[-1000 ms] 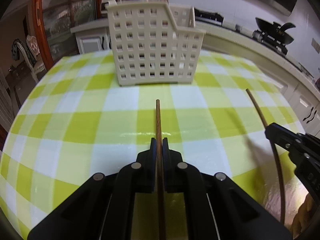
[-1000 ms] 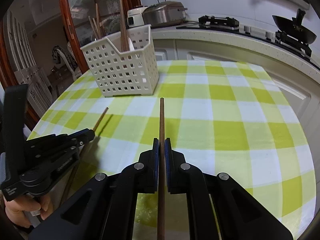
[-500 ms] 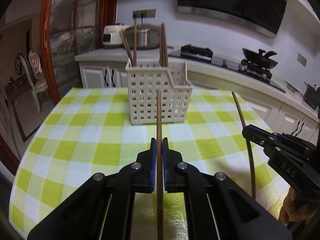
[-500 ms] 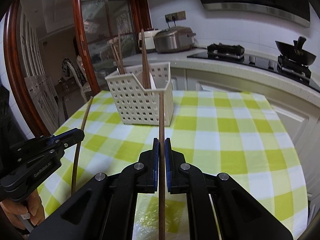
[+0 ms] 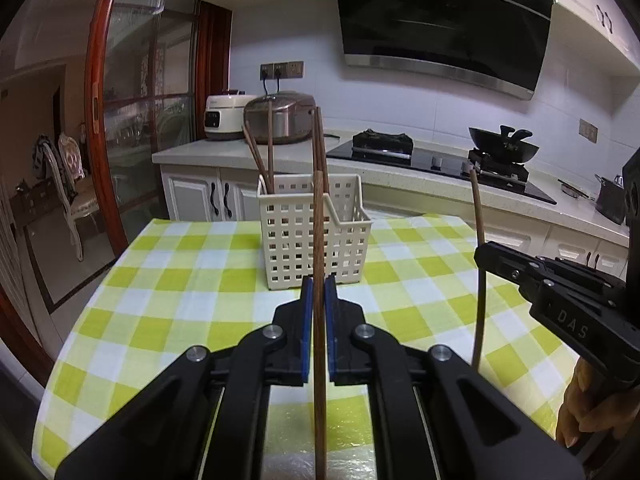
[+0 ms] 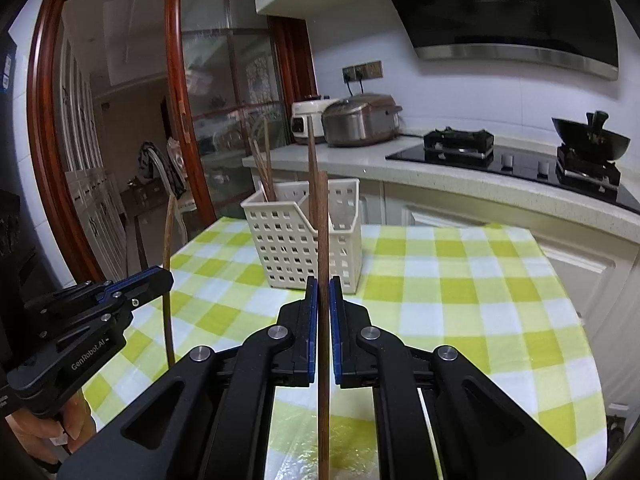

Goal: Organize utensils
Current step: 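Carry the chopstick upright with the right tool toward the caddy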

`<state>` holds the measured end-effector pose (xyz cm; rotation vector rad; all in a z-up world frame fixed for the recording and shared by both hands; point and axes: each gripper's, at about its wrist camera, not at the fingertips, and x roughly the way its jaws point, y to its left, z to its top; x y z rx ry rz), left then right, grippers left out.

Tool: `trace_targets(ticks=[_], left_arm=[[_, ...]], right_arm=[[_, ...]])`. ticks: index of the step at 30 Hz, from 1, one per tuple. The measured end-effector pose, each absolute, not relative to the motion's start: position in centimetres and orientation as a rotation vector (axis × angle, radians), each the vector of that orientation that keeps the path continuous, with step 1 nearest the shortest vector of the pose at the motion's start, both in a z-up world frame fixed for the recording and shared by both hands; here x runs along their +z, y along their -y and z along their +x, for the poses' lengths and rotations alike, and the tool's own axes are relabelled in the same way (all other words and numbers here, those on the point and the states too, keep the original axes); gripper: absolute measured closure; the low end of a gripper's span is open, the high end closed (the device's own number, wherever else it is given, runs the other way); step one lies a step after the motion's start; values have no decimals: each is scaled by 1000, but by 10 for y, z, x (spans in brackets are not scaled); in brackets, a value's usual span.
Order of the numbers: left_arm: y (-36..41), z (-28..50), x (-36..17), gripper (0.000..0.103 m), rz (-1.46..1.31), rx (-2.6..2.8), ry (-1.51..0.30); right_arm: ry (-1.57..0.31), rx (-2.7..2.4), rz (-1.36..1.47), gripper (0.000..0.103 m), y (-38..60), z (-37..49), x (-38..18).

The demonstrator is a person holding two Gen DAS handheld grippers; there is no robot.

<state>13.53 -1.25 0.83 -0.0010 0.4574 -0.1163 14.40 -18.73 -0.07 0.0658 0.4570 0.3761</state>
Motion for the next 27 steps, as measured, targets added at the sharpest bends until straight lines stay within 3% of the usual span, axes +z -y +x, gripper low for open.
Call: trace_targets(ticks=[27], left_arm=[[10, 123, 25, 97, 20, -106, -392]], right_arm=[[-367, 420, 14, 96, 173, 125, 14]])
